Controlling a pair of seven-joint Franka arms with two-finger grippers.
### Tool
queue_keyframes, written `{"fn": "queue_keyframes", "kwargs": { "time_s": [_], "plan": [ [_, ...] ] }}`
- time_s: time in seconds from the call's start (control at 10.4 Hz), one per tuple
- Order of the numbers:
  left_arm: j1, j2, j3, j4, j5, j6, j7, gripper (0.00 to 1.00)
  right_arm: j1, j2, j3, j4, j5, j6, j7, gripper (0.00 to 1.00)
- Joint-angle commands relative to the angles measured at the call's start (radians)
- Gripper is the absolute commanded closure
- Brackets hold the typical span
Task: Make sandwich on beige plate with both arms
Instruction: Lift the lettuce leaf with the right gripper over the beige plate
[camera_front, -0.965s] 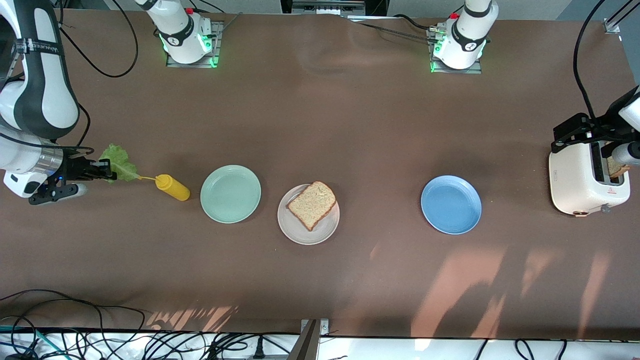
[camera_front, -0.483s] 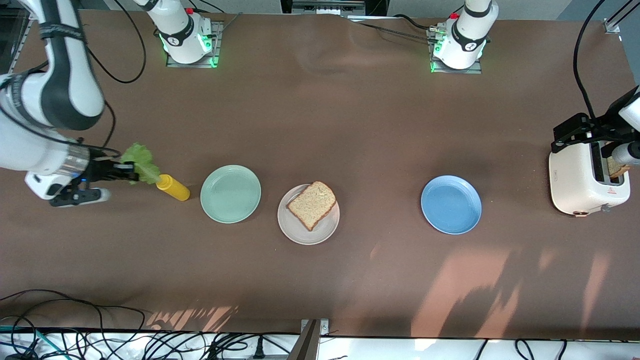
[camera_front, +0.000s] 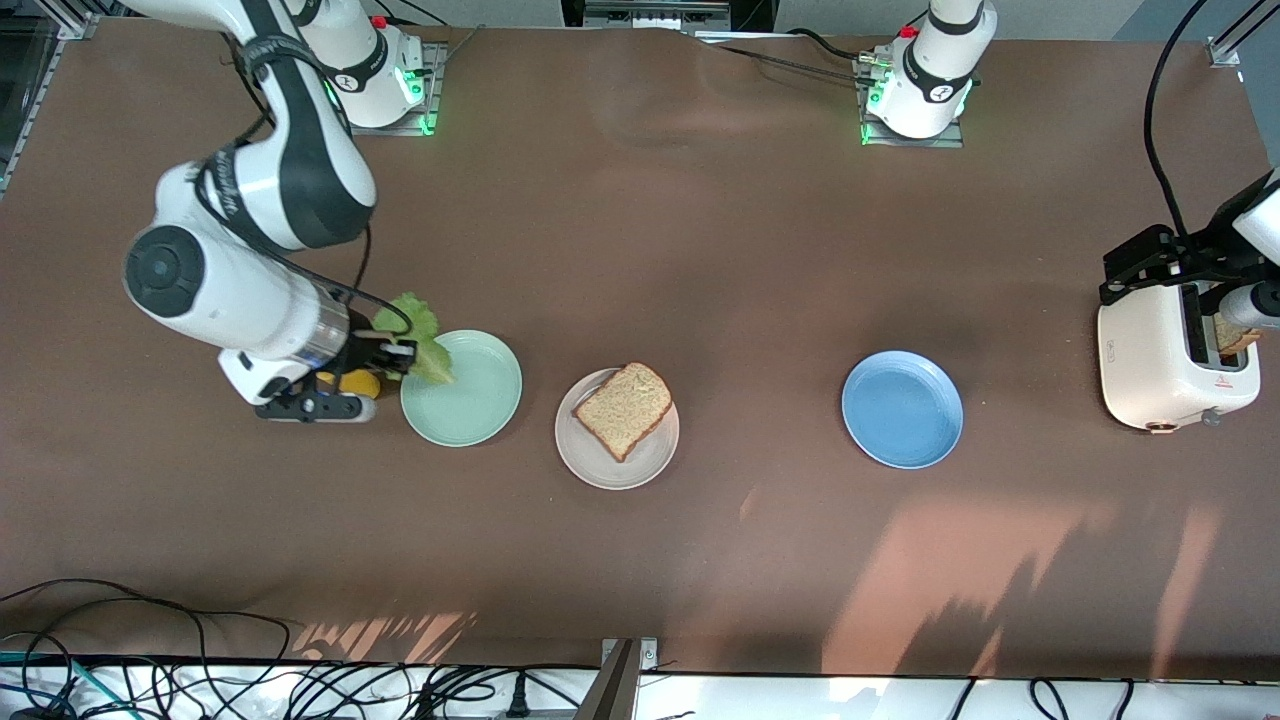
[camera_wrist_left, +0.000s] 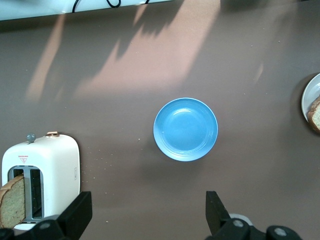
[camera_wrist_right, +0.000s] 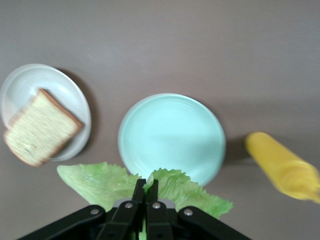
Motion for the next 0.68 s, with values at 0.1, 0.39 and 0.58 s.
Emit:
{"fn": "queue_keyframes", "kwargs": {
  "time_s": [0.1,0.39,0.58],
  "plan": [
    [-0.007,-0.018,-0.007,-0.010,0.014,-0.011,0.015,0.00,0.087,0.284,-0.013,0.361,0.079,0.048,0.173,1.00],
    [-0.008,-0.018,-0.007,-0.010,0.016,-0.011,0.013,0.00,0.186,0.389,-0.024,0.369,0.076,0.243,0.319,1.00],
    [-0.008,-0.018,-0.007,-0.010,0.016,-0.011,0.013,0.00,0.240,0.437,-0.053,0.369,0.076,0.297,0.388,1.00]
  ]
}}
